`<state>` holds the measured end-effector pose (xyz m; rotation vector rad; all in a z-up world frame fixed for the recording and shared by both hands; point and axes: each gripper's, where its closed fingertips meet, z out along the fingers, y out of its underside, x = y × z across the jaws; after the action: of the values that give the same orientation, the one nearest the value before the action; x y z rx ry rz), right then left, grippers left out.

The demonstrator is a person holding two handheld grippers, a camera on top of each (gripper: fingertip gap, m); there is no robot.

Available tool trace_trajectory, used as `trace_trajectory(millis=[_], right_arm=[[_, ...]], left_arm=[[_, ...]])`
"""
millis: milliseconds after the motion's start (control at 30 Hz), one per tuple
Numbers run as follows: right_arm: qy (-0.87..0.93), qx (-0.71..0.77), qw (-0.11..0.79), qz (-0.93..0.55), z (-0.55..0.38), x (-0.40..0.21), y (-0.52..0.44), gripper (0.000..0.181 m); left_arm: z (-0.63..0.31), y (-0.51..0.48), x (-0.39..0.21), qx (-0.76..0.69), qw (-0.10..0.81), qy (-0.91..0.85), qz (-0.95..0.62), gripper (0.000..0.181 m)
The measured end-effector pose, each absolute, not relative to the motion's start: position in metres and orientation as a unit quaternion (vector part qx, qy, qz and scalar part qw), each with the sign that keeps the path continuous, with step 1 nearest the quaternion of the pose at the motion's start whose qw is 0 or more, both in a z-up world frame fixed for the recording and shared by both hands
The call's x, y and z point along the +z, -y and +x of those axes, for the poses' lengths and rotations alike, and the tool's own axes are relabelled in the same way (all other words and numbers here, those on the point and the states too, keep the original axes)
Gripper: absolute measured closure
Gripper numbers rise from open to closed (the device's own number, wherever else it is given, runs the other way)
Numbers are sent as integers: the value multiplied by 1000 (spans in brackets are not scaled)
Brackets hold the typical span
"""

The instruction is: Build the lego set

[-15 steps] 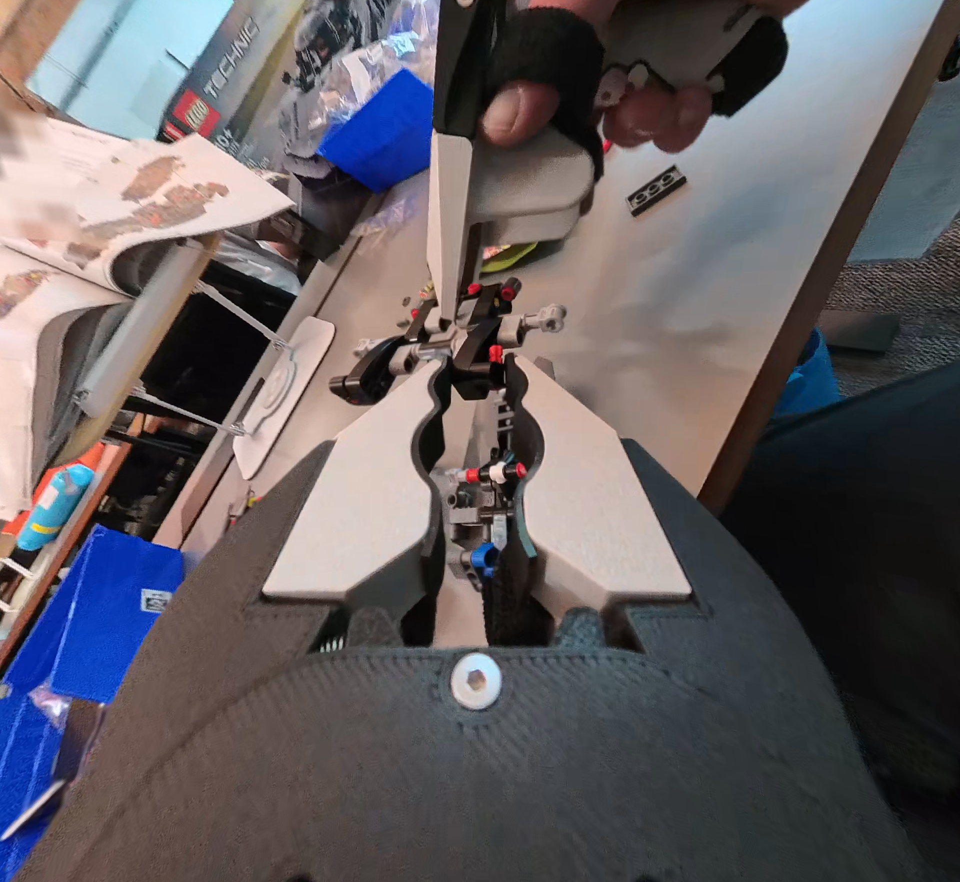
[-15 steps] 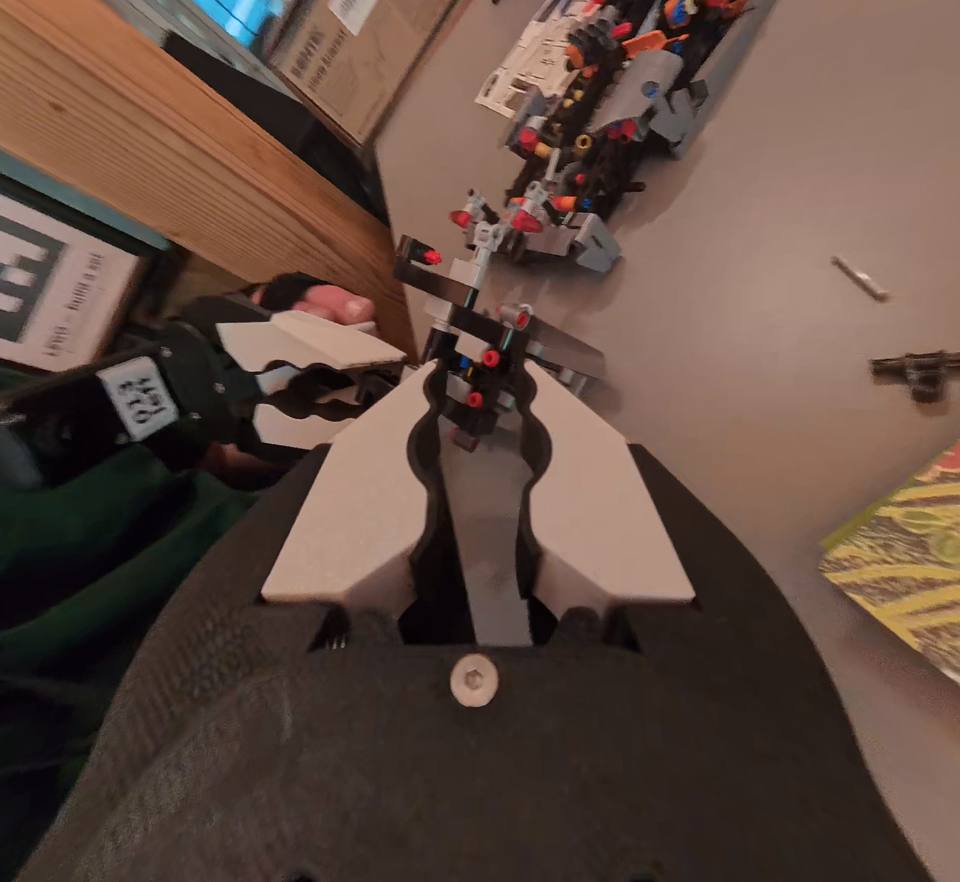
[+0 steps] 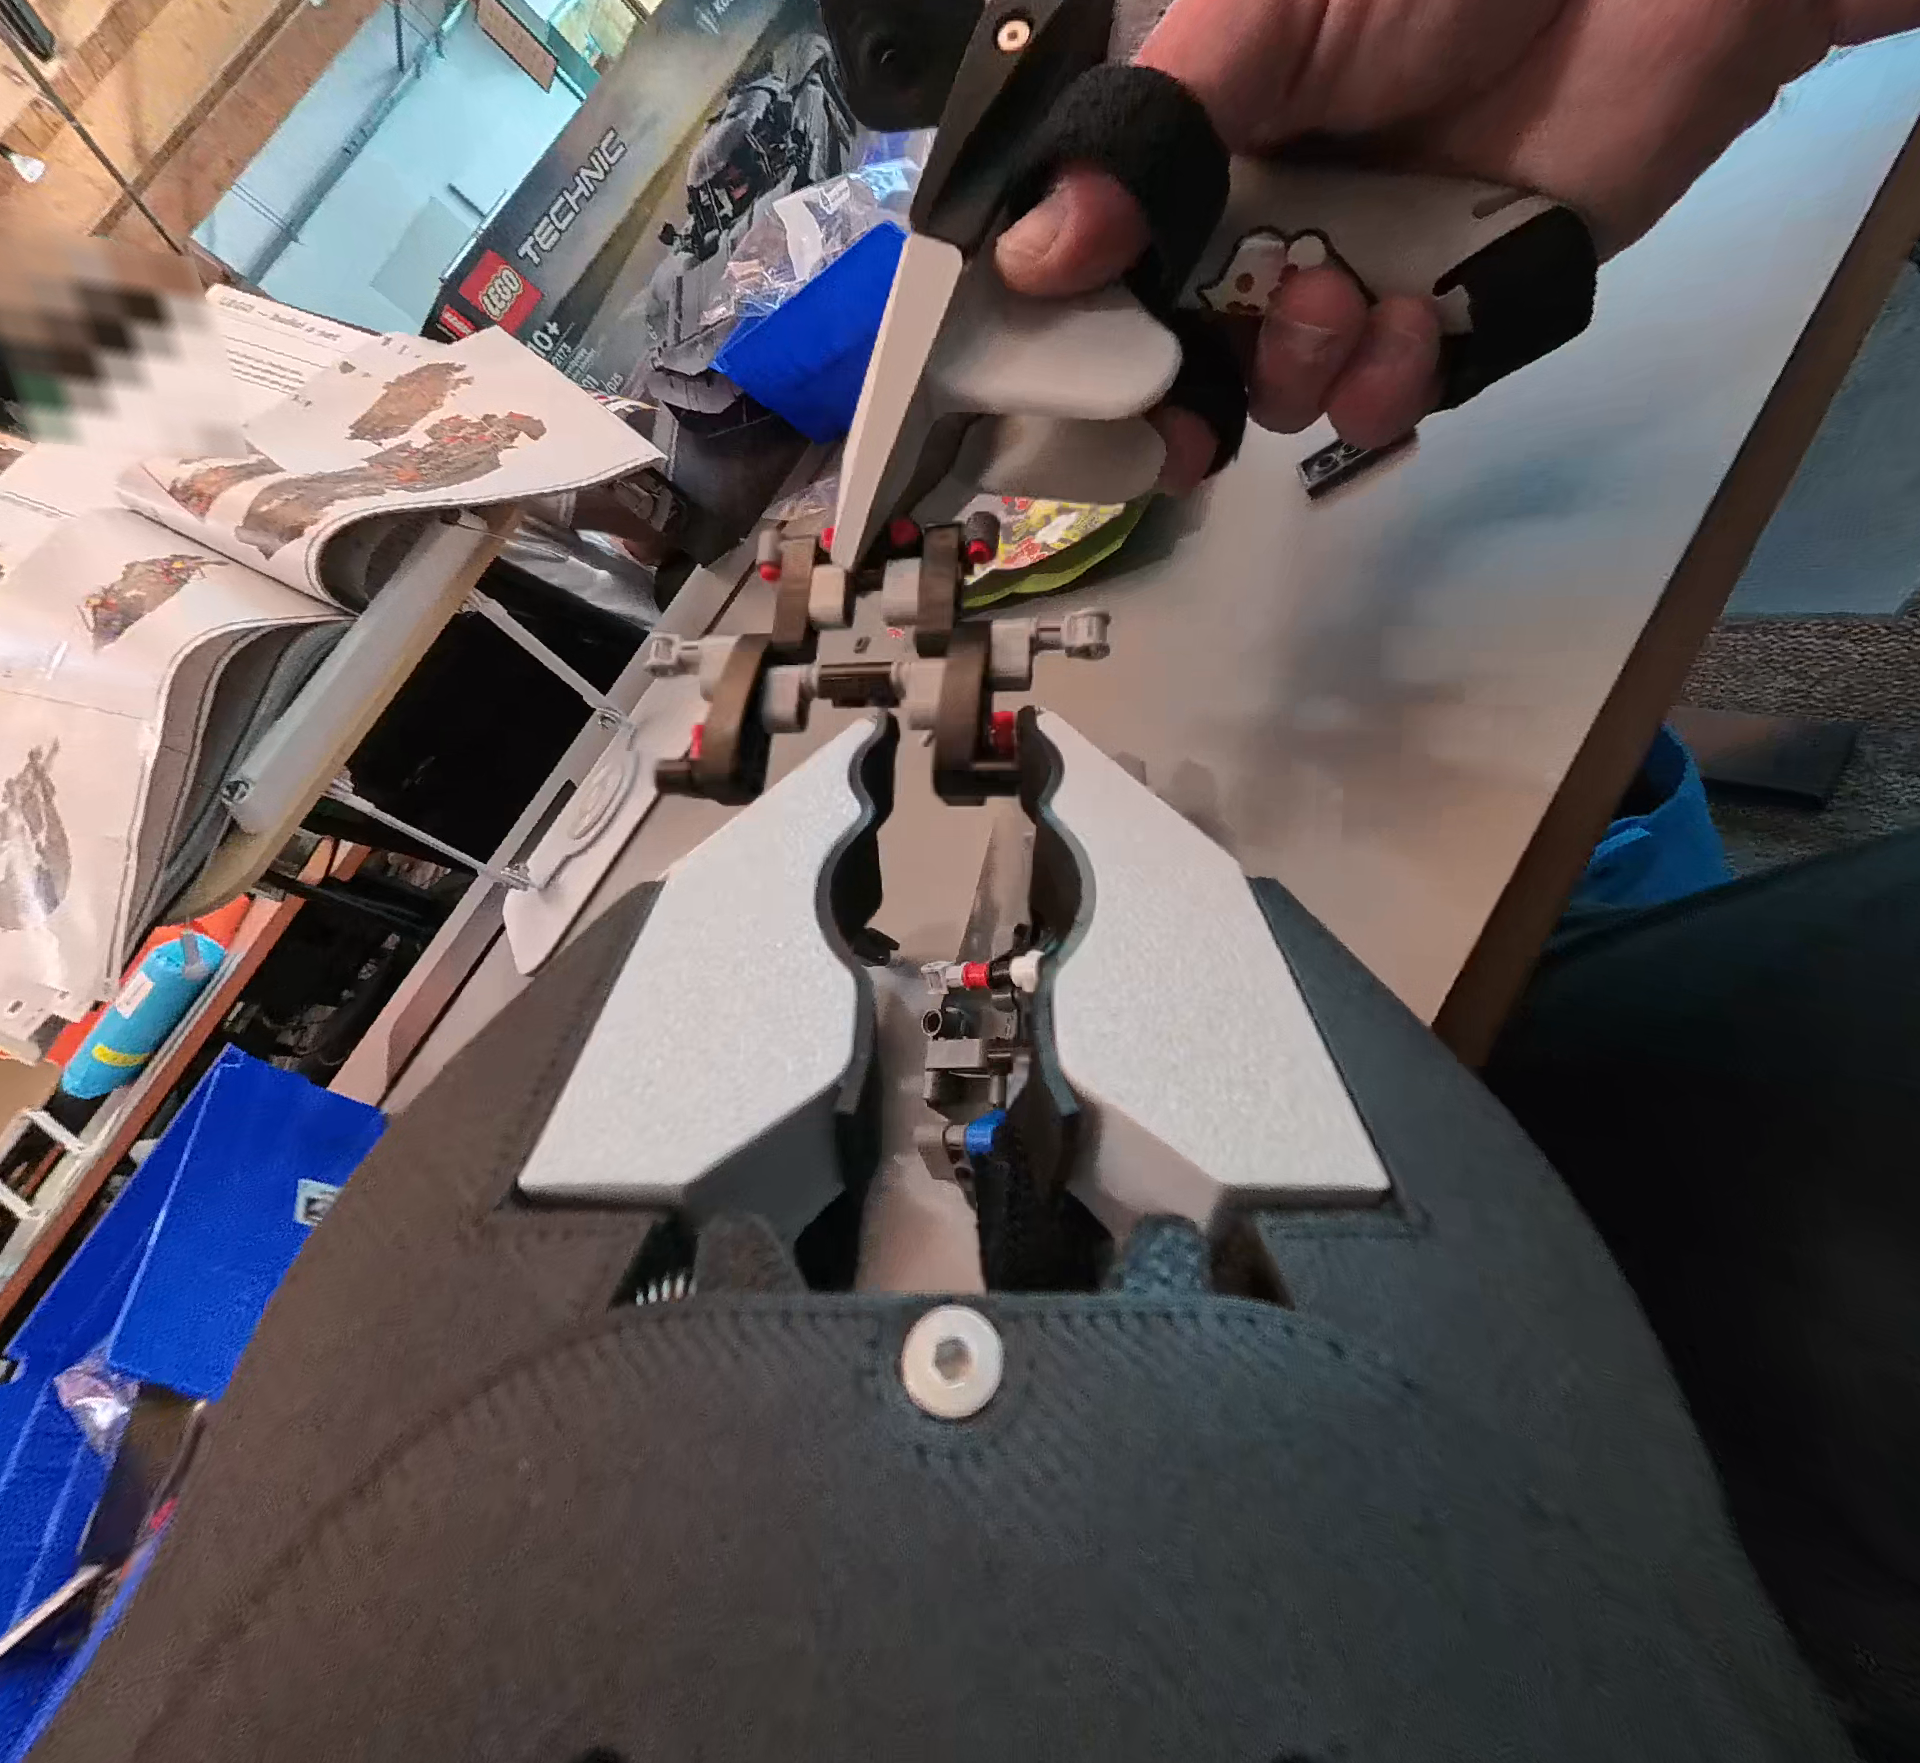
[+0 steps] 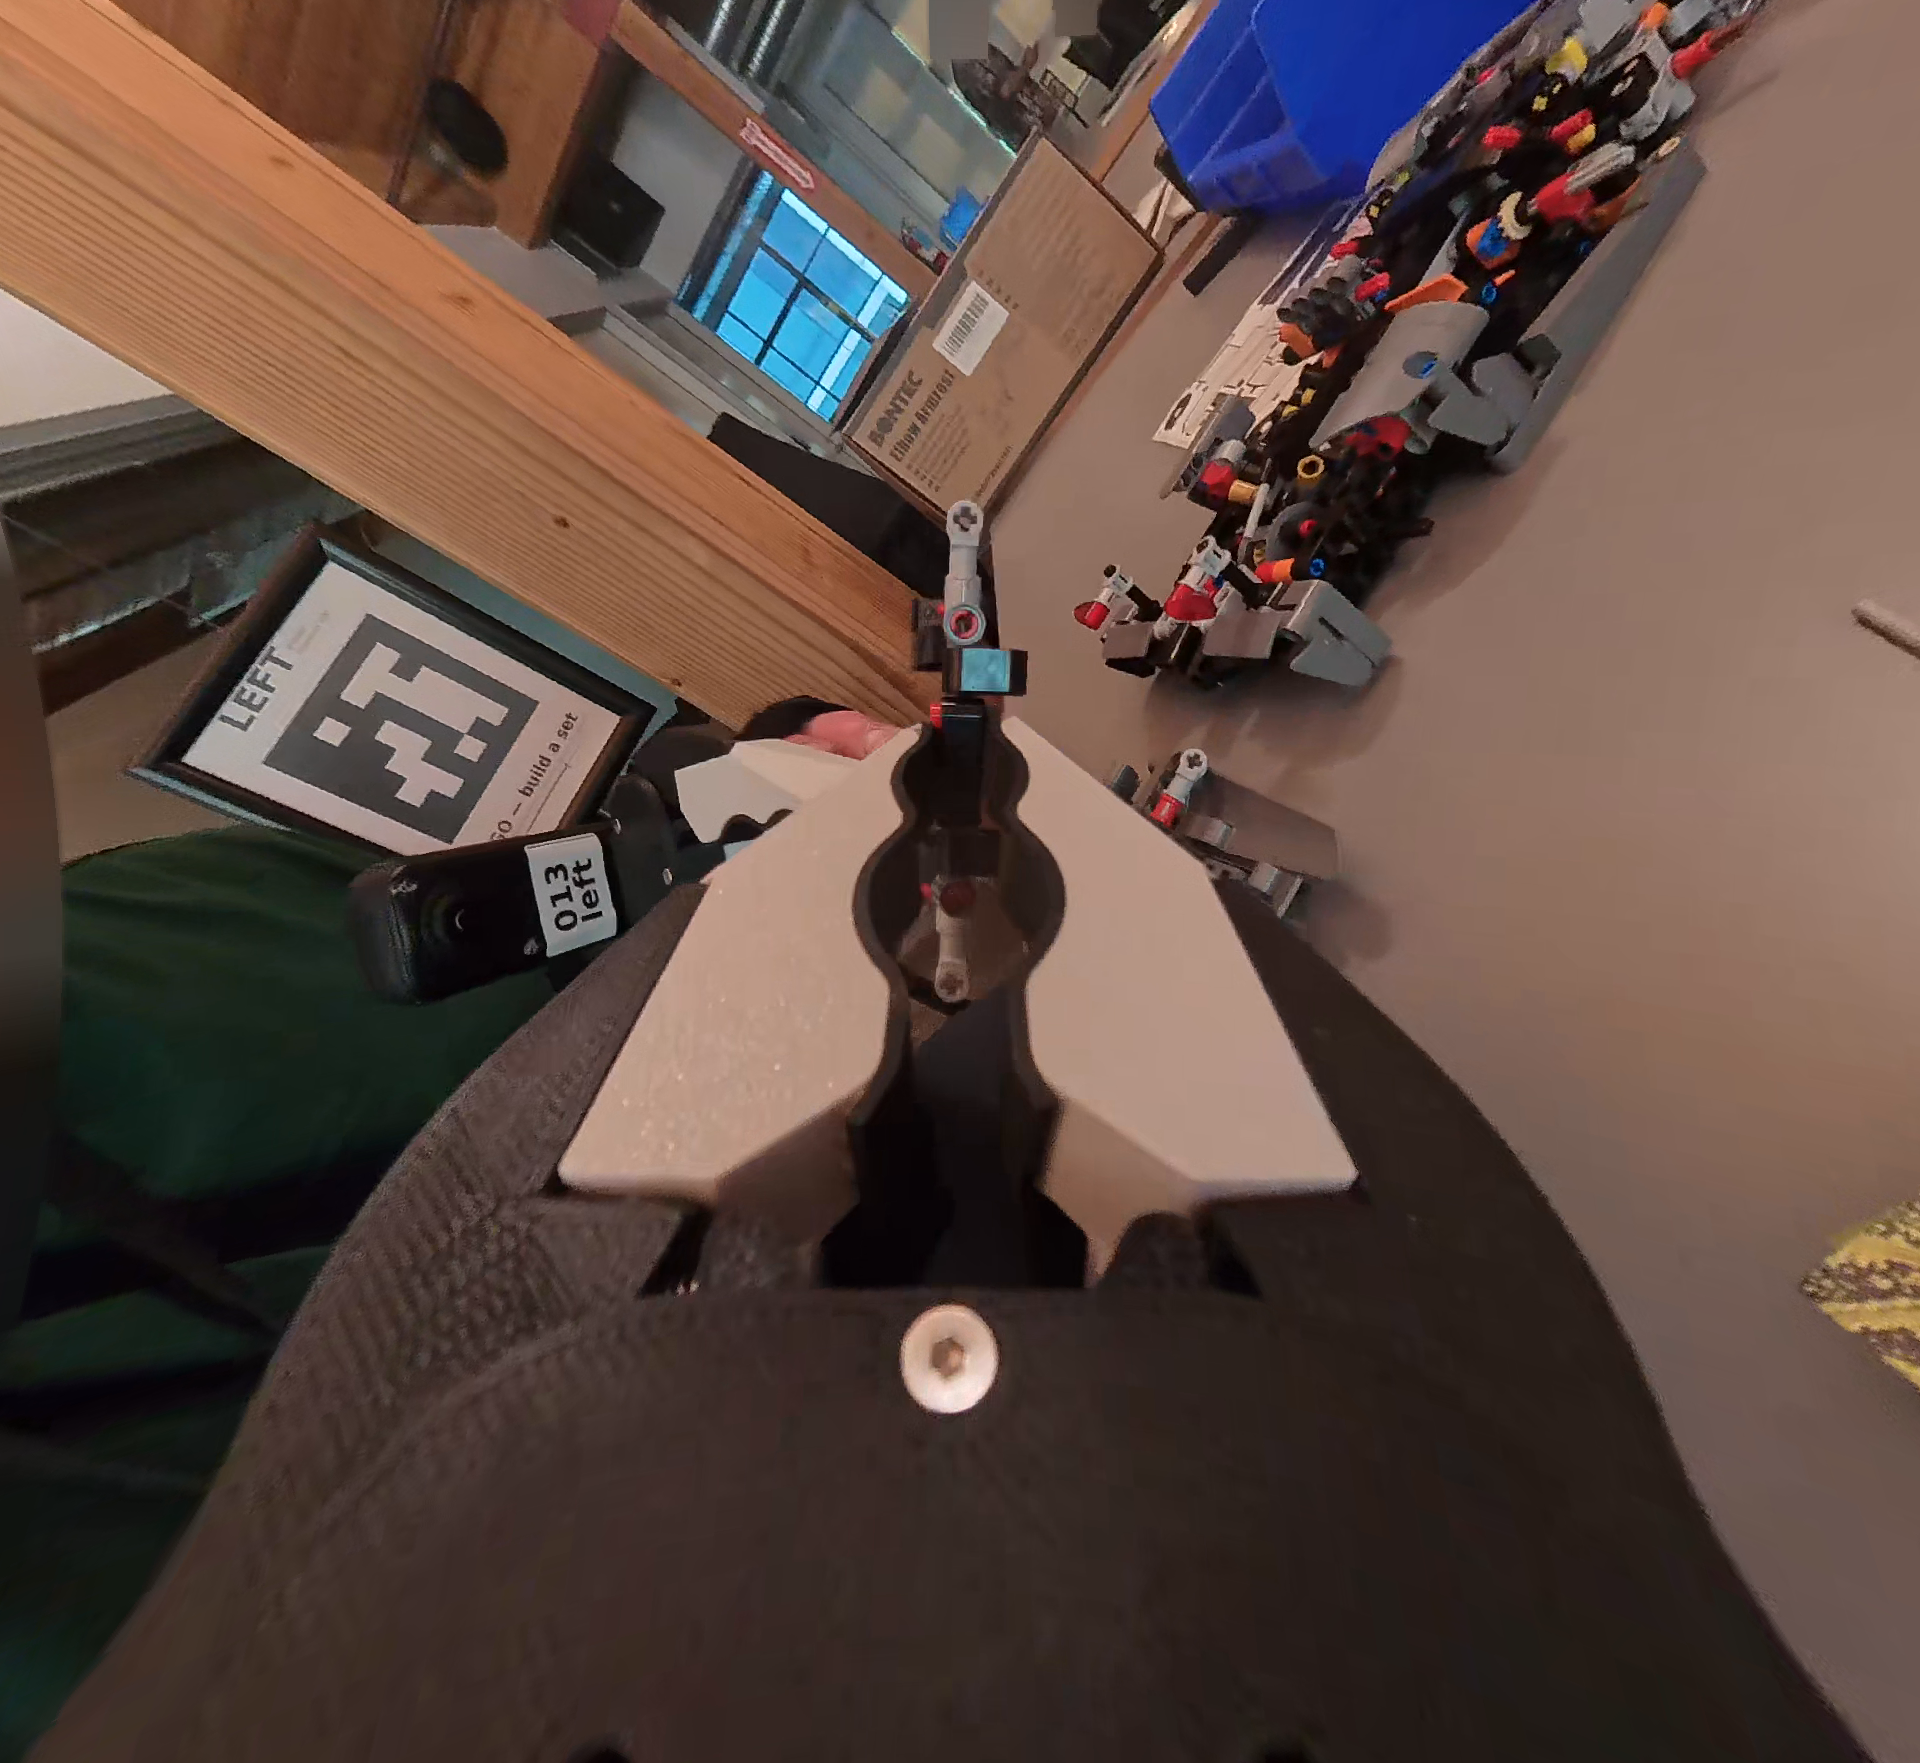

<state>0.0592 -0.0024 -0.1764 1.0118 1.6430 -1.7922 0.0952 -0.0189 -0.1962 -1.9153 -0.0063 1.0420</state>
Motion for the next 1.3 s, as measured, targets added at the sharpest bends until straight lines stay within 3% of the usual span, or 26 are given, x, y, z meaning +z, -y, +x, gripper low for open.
trace_trajectory(millis=[133, 467, 633, 867, 1300], right_arm=[[-602, -661, 253, 370, 59, -176, 1, 176], [-620, -669, 242, 330, 65, -161, 1, 176], [-629, -674, 254, 294, 74, -154, 7, 176], [-651, -661, 269, 257, 85, -153, 15, 176], [-679, -649, 203, 278, 75, -154, 11, 176]], left_arm=[[96, 21, -198, 416, 470, 13, -778, 160], [78, 59, -170, 337, 551, 88, -758, 137], [76, 62, -166, 204, 597, 90, -771, 139], [94, 53, -149, -36, 693, 93, -714, 159], [80, 47, -155, -71, 688, 149, -707, 165]])
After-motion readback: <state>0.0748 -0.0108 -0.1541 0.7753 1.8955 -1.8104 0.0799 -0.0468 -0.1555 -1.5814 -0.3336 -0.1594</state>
